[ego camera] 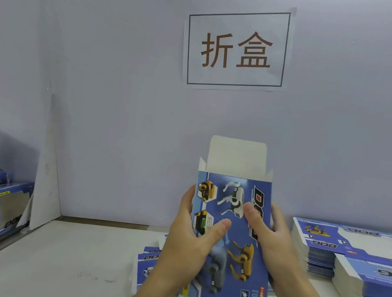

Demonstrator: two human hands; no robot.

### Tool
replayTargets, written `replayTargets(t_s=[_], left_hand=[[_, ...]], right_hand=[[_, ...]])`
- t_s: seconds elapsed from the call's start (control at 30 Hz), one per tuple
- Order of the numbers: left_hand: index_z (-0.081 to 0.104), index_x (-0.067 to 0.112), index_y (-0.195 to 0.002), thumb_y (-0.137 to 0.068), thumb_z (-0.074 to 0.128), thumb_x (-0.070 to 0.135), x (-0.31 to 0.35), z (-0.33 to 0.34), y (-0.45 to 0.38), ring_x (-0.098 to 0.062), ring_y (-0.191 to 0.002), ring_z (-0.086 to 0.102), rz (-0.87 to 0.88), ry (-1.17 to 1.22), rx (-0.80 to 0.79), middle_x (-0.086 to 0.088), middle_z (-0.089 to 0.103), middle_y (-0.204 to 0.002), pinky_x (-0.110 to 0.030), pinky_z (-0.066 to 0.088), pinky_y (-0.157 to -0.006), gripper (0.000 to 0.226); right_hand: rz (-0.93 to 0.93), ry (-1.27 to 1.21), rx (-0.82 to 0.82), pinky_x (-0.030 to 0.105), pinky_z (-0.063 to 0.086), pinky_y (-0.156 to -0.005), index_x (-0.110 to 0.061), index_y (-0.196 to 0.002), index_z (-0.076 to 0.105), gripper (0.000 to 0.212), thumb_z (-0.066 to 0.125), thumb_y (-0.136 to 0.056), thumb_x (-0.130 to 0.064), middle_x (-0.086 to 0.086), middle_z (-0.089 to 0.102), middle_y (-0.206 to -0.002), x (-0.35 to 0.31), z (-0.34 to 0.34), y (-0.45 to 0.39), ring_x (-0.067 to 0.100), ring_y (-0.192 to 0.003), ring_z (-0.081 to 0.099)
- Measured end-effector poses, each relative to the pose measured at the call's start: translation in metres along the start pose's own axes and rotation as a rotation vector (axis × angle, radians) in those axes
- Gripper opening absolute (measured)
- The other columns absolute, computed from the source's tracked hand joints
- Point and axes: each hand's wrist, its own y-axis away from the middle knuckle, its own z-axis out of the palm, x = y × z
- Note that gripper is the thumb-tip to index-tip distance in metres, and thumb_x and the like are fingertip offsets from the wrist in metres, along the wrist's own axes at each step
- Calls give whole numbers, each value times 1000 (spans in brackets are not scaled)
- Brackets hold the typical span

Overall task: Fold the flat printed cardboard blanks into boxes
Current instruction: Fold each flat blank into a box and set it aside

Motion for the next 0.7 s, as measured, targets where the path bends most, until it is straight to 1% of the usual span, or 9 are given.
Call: replayTargets(t_s=[0.07,0.13,0.23,0.3,0.4,0.47,0.53,0.6,0.7], left_hand=[[33,45,-141,-71,73,49,-2,1,-1,-2,-108,67,-45,34,15,25,66,-119,-27,58,-89,81],[33,45,-141,-66,70,60,-1,-1,-3,4,-102,67,-81,62,68,20,66,-120,-15,56,-77,85],[36,42,-140,-61,66,68,1,-2,-4,12,-95,65,-95,80,139,29,67,-108,-10,53,-72,89],[42,36,-139,-66,67,62,-1,-2,-3,12,-94,65,-46,42,209,36,67,-99,-10,53,-74,81],[55,30,-126,-73,69,49,-4,-5,-3,1,-98,69,22,36,275,25,71,-100,-12,54,-69,58],[57,29,-124,-73,69,48,-3,-5,-4,-8,-99,71,20,58,250,16,72,-102,-21,59,-70,55],[56,31,-124,-73,68,51,-1,-3,-3,-8,-100,71,19,70,208,16,72,-104,-24,60,-73,56],[52,37,-122,-71,67,54,0,-1,-2,0,-96,70,17,76,176,24,71,-102,-17,58,-68,56],[50,41,-119,-65,68,59,2,1,-2,-4,-93,72,-31,121,112,24,70,-99,-18,58,-64,60]], right_hand=[[-10,-6,-49,31,60,-58,-30,-125,55,65,71,-67,-56,-1,77,-100,-3,-4,-1,23,-85,76],[-22,-14,-92,33,61,-62,-31,-124,57,64,72,-68,-55,1,77,-104,-5,-4,-1,24,-90,76],[-37,6,-138,29,61,-70,-37,-122,59,59,72,-67,-55,-5,76,-107,-3,3,0,17,-95,74],[-63,20,-129,23,60,-69,-37,-122,58,57,73,-69,-51,-10,75,-107,1,11,3,11,-95,73],[-128,88,-48,27,61,-71,-34,-126,55,69,75,-64,-54,-10,75,-107,6,19,4,12,-92,74],[-114,100,-8,34,63,-74,-40,-134,46,80,76,-61,-57,-10,74,-108,6,18,3,11,-91,74],[-127,131,0,21,60,-68,-52,-140,32,89,73,-61,-59,-19,66,-113,1,14,4,-4,-92,70],[-181,193,8,10,51,-65,-61,-143,21,92,69,-65,-60,-32,54,-114,-6,9,4,-18,-94,58],[-254,165,-29,8,52,-62,-57,-144,25,81,67,-75,-48,-36,67,-100,-13,6,5,-13,-91,66]])
